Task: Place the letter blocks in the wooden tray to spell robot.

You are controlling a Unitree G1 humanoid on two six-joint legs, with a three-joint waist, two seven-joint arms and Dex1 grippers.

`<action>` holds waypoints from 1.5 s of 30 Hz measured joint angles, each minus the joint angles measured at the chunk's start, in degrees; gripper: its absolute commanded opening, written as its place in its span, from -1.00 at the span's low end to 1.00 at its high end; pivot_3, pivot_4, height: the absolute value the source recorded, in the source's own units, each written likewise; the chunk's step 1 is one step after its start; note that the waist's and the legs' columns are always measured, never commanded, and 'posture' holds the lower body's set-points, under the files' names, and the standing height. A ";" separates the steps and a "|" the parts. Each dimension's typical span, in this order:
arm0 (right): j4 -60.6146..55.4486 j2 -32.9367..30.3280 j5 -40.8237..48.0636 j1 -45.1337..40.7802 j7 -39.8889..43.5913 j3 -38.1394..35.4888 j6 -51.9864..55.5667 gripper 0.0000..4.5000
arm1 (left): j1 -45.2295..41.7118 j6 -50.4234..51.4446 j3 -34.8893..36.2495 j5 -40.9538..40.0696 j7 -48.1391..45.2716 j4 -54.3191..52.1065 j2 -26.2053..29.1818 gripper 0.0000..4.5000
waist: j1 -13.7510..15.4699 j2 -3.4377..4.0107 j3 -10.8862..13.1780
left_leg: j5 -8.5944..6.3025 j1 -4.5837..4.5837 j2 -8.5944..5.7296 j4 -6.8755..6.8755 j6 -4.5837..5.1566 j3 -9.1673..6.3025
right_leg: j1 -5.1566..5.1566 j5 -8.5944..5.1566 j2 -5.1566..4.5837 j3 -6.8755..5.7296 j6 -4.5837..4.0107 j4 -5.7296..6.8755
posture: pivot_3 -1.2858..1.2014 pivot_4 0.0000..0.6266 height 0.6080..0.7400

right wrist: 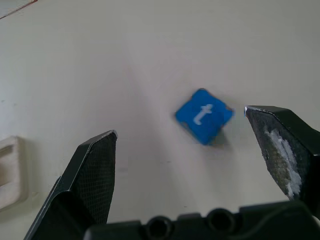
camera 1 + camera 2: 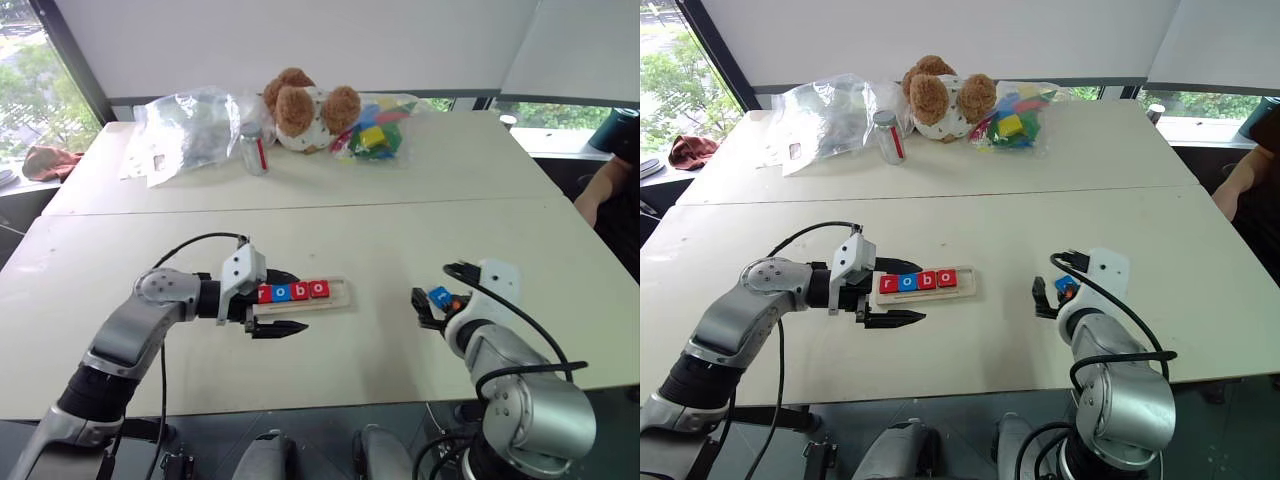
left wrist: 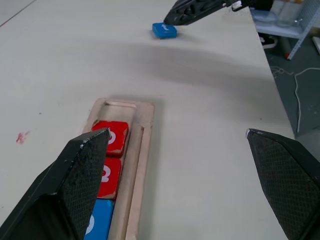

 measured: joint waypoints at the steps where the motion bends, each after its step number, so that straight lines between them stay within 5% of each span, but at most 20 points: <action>1: 0.08 0.04 0.04 0.00 -0.09 -0.55 0.00 0.98 | -0.01 -0.38 -0.17 0.24 0.02 0.29 -0.20 1.00 | -0.04 0.00 0.00 | 0.00 0.01 0.01 -0.01 0.00 0.00 | 0.00 0.00 0.01 0.00 0.00 0.00 | 0.03 -0.52 1.00; 19: 13.11 3.16 1.67 -8.18 -3.87 -4.42 -0.07 0.98 | 3.23 -0.78 -0.64 0.83 3.72 -0.58 -0.92 1.00 | -0.22 -0.03 -0.02 | 0.00 0.05 0.06 -0.01 0.00 -0.01 | 0.05 0.00 -0.03 0.01 0.00 -0.01 | 0.03 -0.52 1.00; 28: 15.92 2.11 1.70 -8.05 -5.38 -4.15 -0.23 -0.91 | 3.38 -0.86 -0.65 0.84 5.13 -1.38 -1.22 1.00 | -0.48 -0.05 -0.03 | 0.00 0.07 0.12 -0.03 0.00 -0.01 | 0.03 0.00 0.01 0.01 0.00 0.00 | 0.03 -0.52 1.00; 36: 15.09 -3.33 4.59 -5.52 -2.68 -0.74 -0.08 -0.91 | 3.37 -1.21 -0.66 0.85 5.34 -1.31 -2.01 1.00 | -0.29 -0.05 -0.03 | 0.00 0.06 0.12 -0.04 0.01 -0.01 | 0.04 0.00 0.00 0.01 0.00 -0.03 | 0.03 -0.52 1.00; 39: 12.57 -5.62 6.54 -2.95 -0.90 0.91 -0.02 -0.54 | 3.37 -1.81 -0.71 0.89 5.44 -1.32 -2.40 1.00 | -0.27 -0.05 -0.03 | 0.00 0.06 0.12 -0.06 0.01 -0.01 | 0.04 0.00 0.00 0.01 0.00 -0.05 | 0.03 -0.52 1.00; 45: 7.08 -13.64 8.69 0.91 1.69 2.00 -0.19 0.83 | 3.53 -1.97 -0.77 0.85 5.32 -1.31 -2.61 1.00 | 0.10 -0.05 -0.02 | -0.01 0.00 0.06 -0.03 0.03 0.00 | 0.06 0.00 -0.04 0.00 0.00 -0.12 | 0.03 -0.52 1.00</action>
